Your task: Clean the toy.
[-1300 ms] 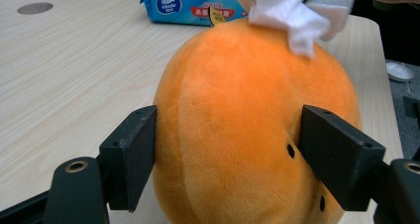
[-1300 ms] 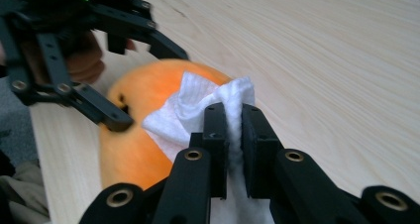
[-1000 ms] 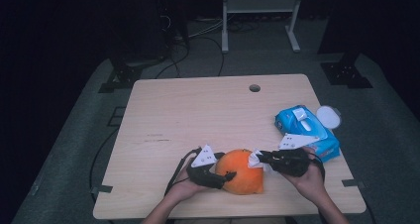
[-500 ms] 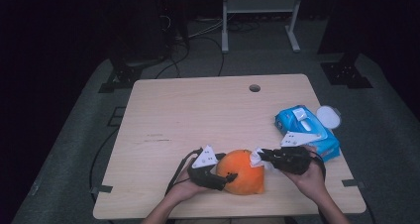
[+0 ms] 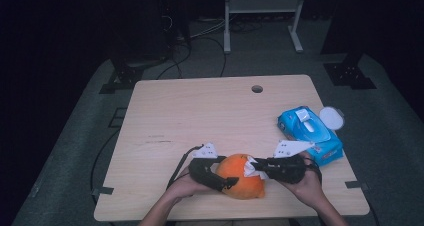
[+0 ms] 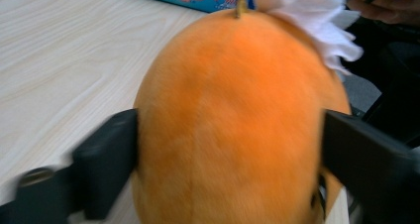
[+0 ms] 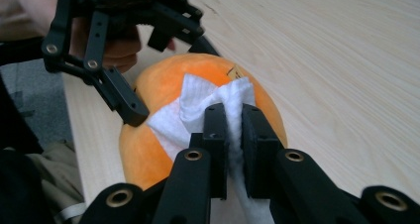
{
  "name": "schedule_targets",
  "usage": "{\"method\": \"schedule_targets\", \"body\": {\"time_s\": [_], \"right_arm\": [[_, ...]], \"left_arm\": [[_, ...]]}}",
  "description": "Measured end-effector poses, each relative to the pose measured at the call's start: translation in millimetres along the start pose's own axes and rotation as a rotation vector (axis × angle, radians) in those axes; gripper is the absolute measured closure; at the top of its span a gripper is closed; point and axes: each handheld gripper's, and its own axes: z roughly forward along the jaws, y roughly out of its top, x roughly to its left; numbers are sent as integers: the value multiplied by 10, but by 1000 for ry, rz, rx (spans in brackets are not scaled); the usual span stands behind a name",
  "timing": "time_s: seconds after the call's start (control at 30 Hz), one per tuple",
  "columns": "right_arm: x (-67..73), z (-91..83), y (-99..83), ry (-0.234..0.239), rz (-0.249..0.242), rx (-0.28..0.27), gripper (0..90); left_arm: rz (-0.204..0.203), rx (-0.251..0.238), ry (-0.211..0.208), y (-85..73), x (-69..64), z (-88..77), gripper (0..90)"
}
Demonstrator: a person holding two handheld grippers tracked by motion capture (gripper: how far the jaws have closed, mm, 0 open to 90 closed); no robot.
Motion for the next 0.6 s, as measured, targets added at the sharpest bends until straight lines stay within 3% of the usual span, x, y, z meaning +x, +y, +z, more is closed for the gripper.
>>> {"method": "schedule_targets", "body": {"time_s": [0.1, 0.2, 0.27, 0.3, 0.37, 0.43, 0.5, 0.57, 0.6], "right_arm": [[-78, -20, 6, -31, 39, -18, 816], [-146, -79, 48, -54, 67, -70, 817], [-178, -106, 74, -68, 77, -93, 817], [-199, -108, 76, -68, 86, -100, 817], [-231, -66, 48, -83, 81, -73, 817], [-251, 14, -17, -58, 86, -38, 817], [-227, 29, -34, -32, 79, -33, 818], [-163, 14, -17, -13, 64, -31, 818], [-113, 17, -13, 7, 53, -35, 817]], "left_arm": [[63, -79, 91, 72, -113, -14, 348], [192, -159, 214, 132, -278, 0, 368], [232, -187, 250, 124, -293, -4, 363], [239, -181, 251, 111, -281, 0, 356], [232, -139, 212, 73, -243, 17, 315], [185, -115, 152, 67, -204, -6, 229], [129, -132, 113, 90, -145, -89, 172], [71, -148, 83, 103, -100, -141, 148], [72, -133, 89, 99, -95, -140, 136]]}}
